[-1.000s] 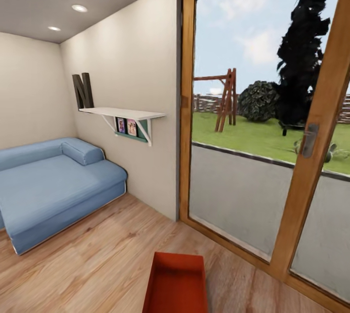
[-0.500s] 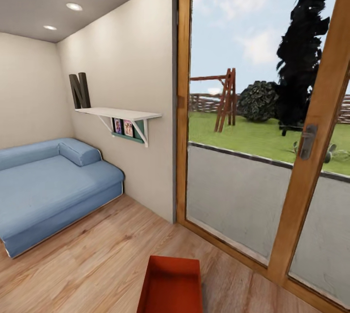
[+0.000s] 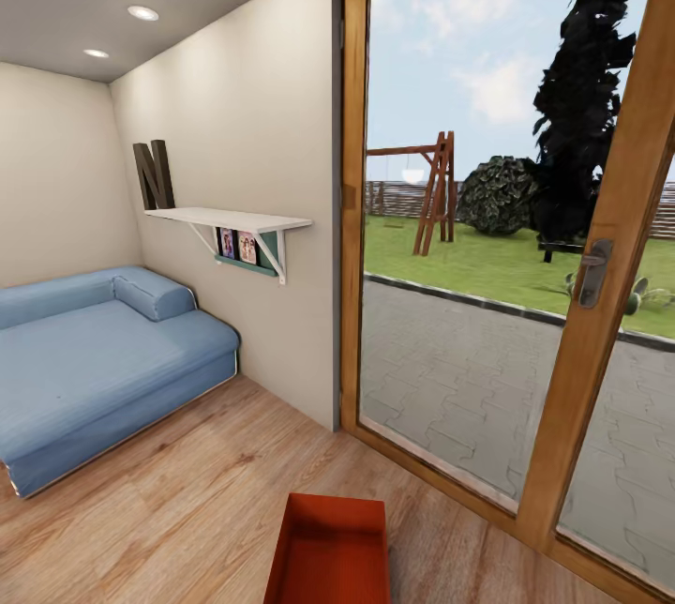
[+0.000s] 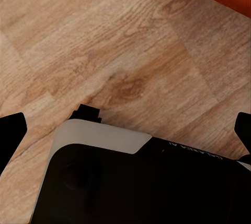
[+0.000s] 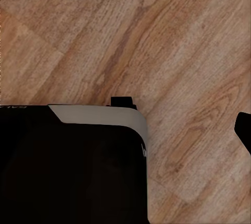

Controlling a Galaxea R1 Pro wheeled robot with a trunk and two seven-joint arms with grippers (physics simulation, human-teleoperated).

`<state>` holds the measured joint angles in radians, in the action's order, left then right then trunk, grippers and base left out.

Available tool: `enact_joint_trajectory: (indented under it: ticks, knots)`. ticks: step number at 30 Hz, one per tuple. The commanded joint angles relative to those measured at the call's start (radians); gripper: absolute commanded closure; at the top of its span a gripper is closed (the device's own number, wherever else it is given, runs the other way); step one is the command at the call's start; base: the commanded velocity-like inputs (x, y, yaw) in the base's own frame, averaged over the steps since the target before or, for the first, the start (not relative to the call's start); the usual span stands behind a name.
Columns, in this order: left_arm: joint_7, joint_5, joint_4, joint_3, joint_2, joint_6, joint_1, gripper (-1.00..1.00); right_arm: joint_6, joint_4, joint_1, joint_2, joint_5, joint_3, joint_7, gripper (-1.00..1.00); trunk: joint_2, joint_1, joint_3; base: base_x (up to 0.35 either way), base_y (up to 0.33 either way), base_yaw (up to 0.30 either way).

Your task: Move the two storage containers from the living room to the garage. In the garage, place one container on the floor and stack the other container on top of it (either order is fine).

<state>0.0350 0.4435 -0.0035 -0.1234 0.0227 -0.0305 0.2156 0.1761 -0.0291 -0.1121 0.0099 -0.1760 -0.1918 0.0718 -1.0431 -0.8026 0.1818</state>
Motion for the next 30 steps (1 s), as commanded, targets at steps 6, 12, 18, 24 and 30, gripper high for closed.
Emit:
enact_joint_trajectory:
  ticks: [6, 12, 18, 24, 30]
  knots:
    - [0.003, 0.008, 0.000, -0.009, 0.000, -0.003, 0.001, -1.00, 0.006, -0.003, -0.001, 0.001, -0.010, -0.006, -0.001, -1.00, -0.001, 0.000, 0.001, 0.000, 0.000, 0.000]
    - [0.003, 0.008, 0.000, -0.009, 0.000, -0.003, 0.001, -1.00, 0.006, -0.003, -0.001, 0.001, -0.010, -0.006, -0.001, -1.00, -0.001, 0.000, 0.001, 0.000, 0.000, 0.000]
    - [0.002, 0.008, 0.000, -0.009, 0.000, -0.003, 0.001, -1.00, 0.006, -0.003, -0.001, 0.001, -0.010, -0.006, -0.001, -1.00, -0.001, 0.000, 0.001, 0.000, 0.000, 0.000]
    - [-0.006, 0.006, 0.000, -0.009, 0.000, -0.002, 0.001, -1.00, 0.006, -0.003, -0.001, 0.001, -0.010, -0.006, 0.000, -1.00, -0.001, 0.000, 0.001, 0.128, 0.000, 0.000]
    - [-0.007, 0.005, 0.000, -0.009, 0.000, -0.002, 0.001, -1.00, 0.006, -0.003, -0.001, 0.001, -0.010, -0.006, 0.000, -1.00, -0.001, 0.000, 0.001, 0.284, 0.000, 0.000]
